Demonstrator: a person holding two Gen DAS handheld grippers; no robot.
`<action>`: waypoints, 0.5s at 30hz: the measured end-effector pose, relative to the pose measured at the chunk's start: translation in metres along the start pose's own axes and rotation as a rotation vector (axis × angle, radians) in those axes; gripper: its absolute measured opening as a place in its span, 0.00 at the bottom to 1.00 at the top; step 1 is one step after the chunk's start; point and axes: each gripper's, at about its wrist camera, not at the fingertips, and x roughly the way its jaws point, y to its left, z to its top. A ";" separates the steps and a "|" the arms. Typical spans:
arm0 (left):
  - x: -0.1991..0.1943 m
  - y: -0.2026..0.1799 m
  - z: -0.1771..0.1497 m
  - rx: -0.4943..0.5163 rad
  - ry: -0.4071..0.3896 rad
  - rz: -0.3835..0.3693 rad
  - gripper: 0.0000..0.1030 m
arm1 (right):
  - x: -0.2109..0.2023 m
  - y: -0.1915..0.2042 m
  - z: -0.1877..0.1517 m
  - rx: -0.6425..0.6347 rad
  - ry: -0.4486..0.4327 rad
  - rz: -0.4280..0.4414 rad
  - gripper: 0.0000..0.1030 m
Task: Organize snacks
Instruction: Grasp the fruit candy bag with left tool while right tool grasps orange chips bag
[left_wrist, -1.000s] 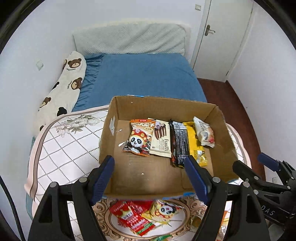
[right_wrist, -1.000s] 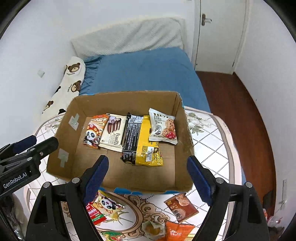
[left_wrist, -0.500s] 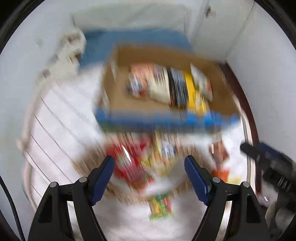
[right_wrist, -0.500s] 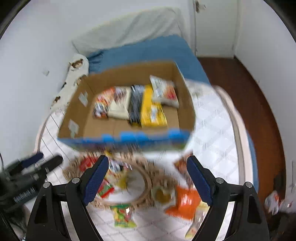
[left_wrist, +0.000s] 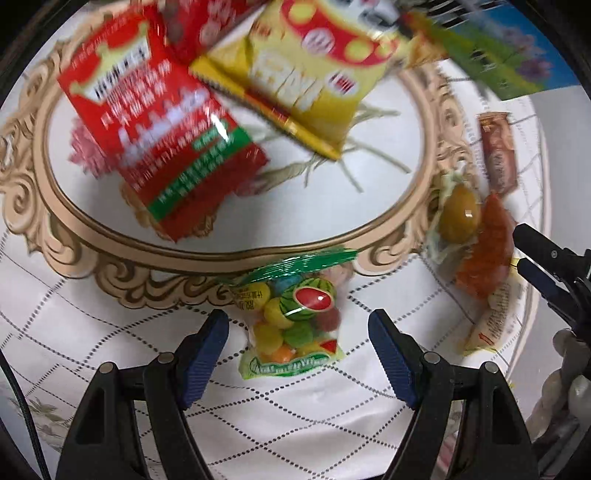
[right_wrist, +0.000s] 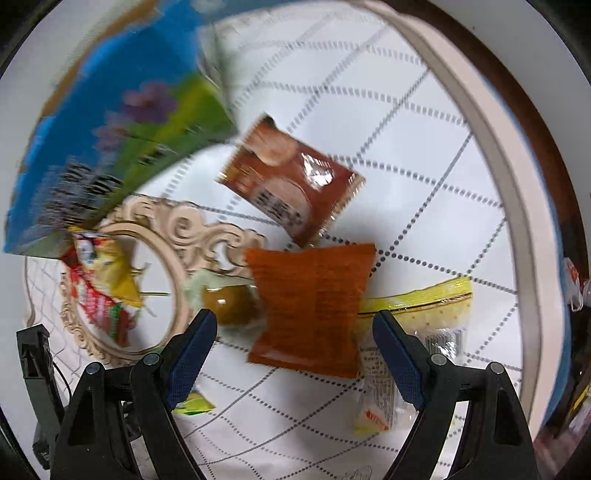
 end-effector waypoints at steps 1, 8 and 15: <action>0.004 0.000 0.001 -0.008 0.005 0.006 0.75 | 0.008 -0.002 0.001 0.005 0.008 -0.007 0.86; 0.008 -0.004 -0.004 0.011 -0.048 0.082 0.53 | 0.035 -0.003 0.002 -0.030 0.025 -0.064 0.58; 0.003 -0.001 -0.015 0.072 -0.078 0.146 0.55 | 0.039 0.027 -0.049 -0.193 0.104 -0.047 0.51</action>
